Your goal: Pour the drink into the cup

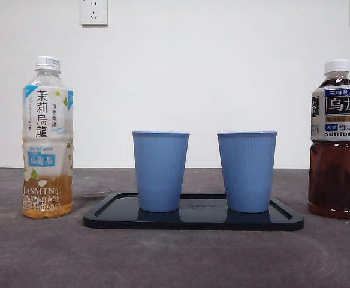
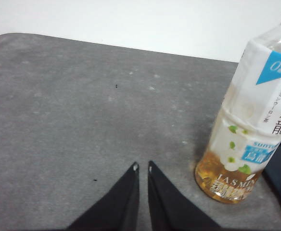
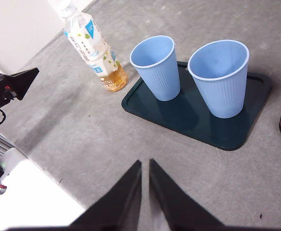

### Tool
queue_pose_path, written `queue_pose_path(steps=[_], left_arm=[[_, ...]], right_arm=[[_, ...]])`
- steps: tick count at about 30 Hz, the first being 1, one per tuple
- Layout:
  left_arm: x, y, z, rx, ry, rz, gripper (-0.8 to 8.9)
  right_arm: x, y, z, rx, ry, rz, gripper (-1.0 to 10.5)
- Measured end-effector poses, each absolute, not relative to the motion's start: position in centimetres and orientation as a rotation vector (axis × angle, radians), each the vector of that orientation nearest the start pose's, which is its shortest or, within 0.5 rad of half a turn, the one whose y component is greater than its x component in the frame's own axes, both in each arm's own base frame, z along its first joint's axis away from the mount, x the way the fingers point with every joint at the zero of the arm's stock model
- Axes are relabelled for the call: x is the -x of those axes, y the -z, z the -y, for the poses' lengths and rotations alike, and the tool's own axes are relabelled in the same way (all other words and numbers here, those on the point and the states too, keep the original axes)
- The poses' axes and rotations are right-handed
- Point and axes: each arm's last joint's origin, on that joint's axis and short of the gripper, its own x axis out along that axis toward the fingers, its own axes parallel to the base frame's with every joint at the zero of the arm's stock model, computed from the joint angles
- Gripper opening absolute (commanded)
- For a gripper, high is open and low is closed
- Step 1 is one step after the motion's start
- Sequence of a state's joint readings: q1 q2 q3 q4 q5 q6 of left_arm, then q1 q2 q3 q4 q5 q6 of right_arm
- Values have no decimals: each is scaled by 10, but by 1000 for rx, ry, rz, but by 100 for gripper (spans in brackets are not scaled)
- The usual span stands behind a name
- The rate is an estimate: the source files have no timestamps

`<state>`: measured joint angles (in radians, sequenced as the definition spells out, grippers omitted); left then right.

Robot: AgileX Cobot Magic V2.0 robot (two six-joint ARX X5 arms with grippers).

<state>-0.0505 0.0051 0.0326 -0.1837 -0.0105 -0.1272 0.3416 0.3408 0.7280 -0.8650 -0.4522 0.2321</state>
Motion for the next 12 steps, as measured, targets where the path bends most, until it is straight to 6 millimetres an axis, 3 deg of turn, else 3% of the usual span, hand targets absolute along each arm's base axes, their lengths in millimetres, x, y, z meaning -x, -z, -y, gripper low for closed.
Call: queue_pose_path(steps=[12], left_arm=[[-95, -157, 4, 81, 33, -157, 28]], right_arm=[[-51, -297, -32, -243, -718, -578, 23]])
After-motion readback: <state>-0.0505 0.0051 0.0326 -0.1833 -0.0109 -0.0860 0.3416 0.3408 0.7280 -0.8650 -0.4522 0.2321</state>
